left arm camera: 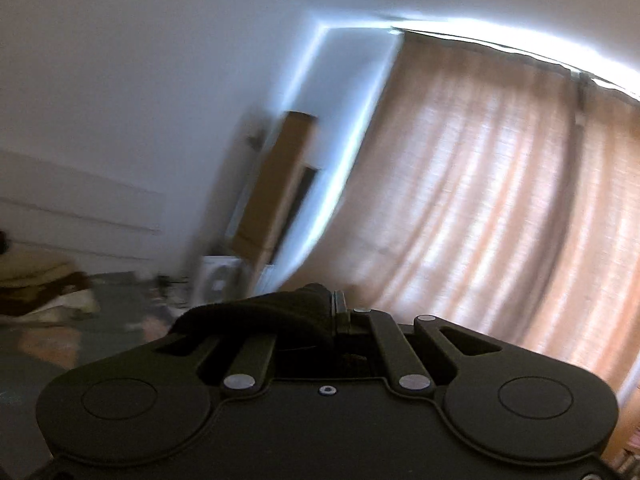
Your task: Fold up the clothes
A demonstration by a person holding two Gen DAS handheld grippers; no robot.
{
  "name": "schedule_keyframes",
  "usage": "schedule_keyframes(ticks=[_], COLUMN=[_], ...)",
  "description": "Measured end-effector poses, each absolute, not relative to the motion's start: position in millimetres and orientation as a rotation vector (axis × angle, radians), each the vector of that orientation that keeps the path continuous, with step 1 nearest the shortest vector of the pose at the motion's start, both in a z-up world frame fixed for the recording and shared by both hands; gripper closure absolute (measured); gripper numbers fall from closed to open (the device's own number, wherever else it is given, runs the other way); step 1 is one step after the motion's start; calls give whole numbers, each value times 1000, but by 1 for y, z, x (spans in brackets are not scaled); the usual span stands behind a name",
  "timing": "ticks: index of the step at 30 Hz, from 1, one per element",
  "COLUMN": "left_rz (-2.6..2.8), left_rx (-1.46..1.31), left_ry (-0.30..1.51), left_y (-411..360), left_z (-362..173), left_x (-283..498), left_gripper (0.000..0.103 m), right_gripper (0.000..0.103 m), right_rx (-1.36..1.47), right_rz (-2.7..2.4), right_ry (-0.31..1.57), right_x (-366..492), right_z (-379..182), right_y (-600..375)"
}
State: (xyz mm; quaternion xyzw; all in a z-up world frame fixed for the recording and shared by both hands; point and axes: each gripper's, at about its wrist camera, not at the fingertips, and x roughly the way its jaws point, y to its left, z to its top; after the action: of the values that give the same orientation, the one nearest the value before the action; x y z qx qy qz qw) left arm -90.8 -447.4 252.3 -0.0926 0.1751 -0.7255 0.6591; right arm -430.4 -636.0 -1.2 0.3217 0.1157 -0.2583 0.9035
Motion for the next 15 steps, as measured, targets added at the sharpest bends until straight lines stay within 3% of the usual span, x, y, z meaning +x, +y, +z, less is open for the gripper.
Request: schedule_keyframes(ticks=[8,15], left_rz=[-1349,-1152], left_rx=[-214,-77], left_ry=[617,970], left_y=[-388,-318], left_z=[128,-64], left_x=[9,111], left_gripper=[99,99], right_gripper=[10,10], right_rx=[623,633], right_rz=[-472,-430], right_ry=[332,470], right_x=[-380,-323], right_z=[-10,-42], right_y=[-633,-622])
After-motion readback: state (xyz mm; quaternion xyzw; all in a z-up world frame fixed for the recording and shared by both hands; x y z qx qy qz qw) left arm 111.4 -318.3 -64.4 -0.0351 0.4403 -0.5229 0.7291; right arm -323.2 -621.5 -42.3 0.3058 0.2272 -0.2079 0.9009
